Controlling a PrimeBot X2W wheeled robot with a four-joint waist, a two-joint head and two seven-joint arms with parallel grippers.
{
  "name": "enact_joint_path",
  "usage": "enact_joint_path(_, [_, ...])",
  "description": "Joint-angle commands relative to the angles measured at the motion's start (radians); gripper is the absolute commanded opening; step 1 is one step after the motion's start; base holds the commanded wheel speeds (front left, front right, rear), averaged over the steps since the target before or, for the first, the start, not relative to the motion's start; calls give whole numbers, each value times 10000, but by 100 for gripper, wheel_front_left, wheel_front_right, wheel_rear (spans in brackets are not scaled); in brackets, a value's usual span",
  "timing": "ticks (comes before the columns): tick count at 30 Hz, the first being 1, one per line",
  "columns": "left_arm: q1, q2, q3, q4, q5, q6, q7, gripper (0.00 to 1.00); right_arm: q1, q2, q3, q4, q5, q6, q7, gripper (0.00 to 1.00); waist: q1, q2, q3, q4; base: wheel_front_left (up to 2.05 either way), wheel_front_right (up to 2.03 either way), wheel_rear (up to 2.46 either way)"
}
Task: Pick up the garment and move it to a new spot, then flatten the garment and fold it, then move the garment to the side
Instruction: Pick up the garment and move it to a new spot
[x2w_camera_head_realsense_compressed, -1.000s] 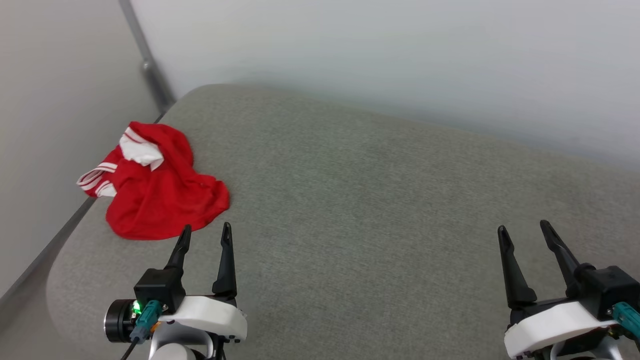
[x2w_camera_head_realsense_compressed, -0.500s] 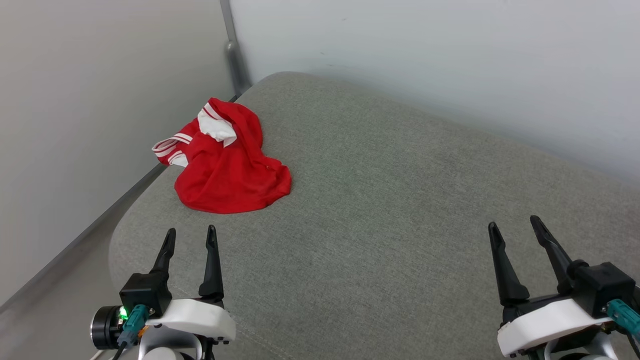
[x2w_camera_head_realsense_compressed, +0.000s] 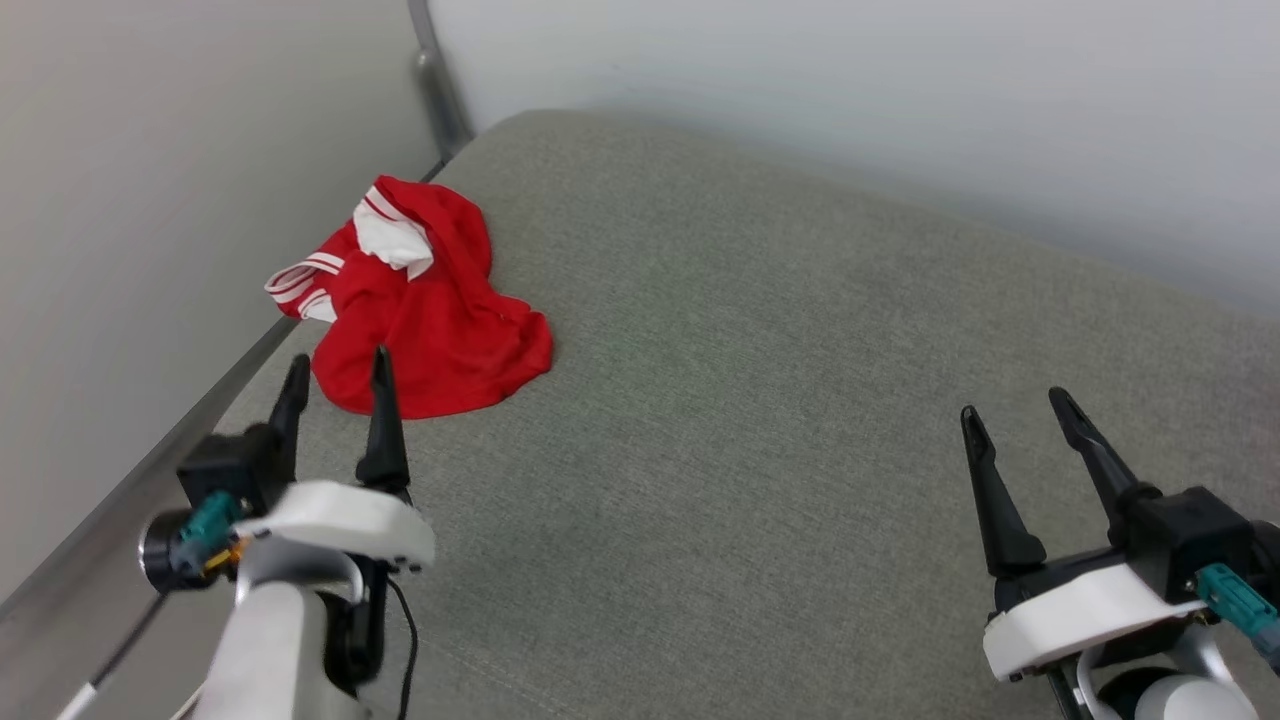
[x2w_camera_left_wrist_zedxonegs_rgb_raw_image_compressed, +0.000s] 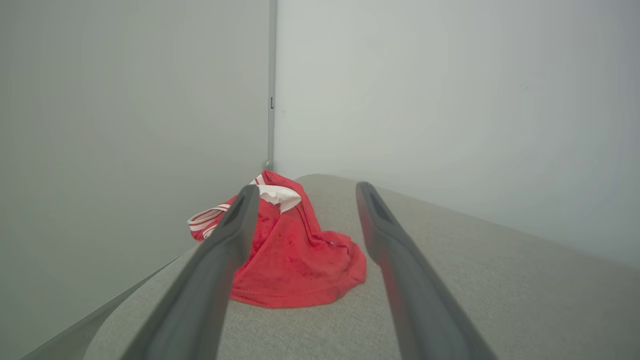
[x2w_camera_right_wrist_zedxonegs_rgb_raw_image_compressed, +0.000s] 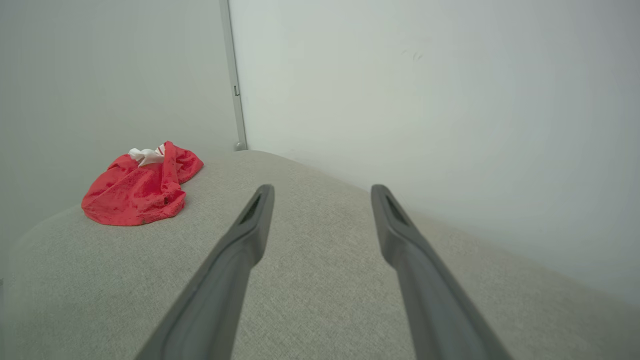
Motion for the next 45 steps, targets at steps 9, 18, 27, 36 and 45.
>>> enact_joint_path(9, [-3026, 1153, 617, 1169, -684, 7, 2731, 100, -1140, -481, 277, -763, -210, -7, 443, 100, 0, 0, 2201, -1387, 0, 0, 0])
enact_joint_path(18, [-5013, 3075, 1184, 2859, -1565, -468, 5880, 100, -2246, -930, 418, -1227, -29, -7, 376, 100, 0, 0, 4222, -2534, 0, 0, 0])
enact_joint_path(27, [-5282, 4063, 1537, 4536, -2059, -124, 8569, 100, -2682, -928, 492, -1035, 60, -7, 103, 100, 0, 0, 4913, -3031, 0, 0, 0])
enact_joint_path(36, [-4994, 3954, 1594, 5113, -2175, 177, 8833, 0, -2759, -878, 479, -894, 98, -7, -5, 100, 0, 0, 4843, -3092, 0, 0, 0])
enact_joint_path(45, [-5268, 4218, 1457, 4407, -1623, 605, 6772, 0, -2261, -676, 359, -618, 166, -7, -124, 100, 0, 0, 3712, -2915, 0, 0, 0])
